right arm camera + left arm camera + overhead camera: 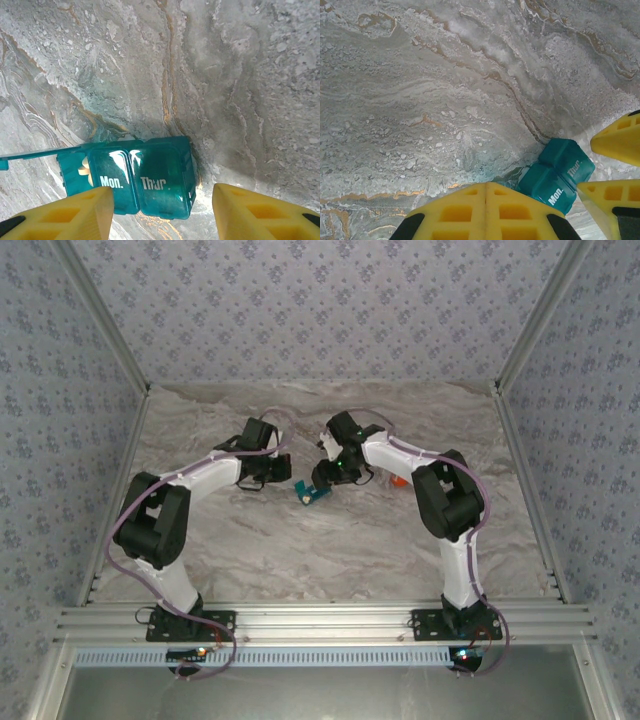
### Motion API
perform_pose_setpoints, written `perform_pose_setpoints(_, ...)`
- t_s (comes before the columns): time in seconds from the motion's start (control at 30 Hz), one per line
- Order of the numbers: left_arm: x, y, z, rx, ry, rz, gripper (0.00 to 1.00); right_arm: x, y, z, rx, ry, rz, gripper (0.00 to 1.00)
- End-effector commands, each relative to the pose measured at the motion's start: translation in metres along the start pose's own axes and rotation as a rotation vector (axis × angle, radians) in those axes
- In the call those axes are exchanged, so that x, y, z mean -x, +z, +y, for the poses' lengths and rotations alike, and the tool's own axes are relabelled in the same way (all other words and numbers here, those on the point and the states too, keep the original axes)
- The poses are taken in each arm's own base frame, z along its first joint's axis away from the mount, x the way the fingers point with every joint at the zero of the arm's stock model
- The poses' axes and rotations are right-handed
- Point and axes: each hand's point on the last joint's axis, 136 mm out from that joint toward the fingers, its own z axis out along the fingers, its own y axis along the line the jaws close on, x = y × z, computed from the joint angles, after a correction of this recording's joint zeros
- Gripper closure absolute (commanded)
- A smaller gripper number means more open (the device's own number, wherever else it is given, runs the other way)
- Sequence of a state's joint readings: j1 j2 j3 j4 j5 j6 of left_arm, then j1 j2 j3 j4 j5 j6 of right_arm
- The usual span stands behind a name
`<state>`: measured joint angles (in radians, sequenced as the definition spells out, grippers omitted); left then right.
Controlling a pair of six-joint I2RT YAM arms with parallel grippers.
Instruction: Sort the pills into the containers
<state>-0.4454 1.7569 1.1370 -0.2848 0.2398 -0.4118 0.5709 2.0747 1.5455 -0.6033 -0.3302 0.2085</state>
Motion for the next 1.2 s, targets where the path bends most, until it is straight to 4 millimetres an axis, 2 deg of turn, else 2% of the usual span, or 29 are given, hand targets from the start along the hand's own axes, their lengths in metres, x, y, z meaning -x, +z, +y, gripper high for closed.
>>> perform_pose_setpoints(0.0, 0.006, -0.002, -0.007, -0.012, 0.020, 0.001, 1.00, 0.002, 0.005, -0.001, 0.011, 0.005, 0.021, 0.43)
perform_pose_setpoints(0.43, 0.003, 0.000, -0.007, -0.015, 0.020, 0.019, 1.00, -0.003, 0.015, -0.010, 0.004, 0.025, 0.040, 0.43)
perform_pose_setpoints(0.8, -0.007, 0.007, -0.023, -0.051, 0.042, 0.049, 1.00, -0.004, 0.016, -0.011, 0.002, 0.029, 0.041, 0.44)
perform_pose_setpoints(1.17, -0.017, 0.002, -0.042, -0.091, 0.061, 0.053, 1.00, -0.005, 0.018, -0.012, -0.002, 0.030, 0.043, 0.44)
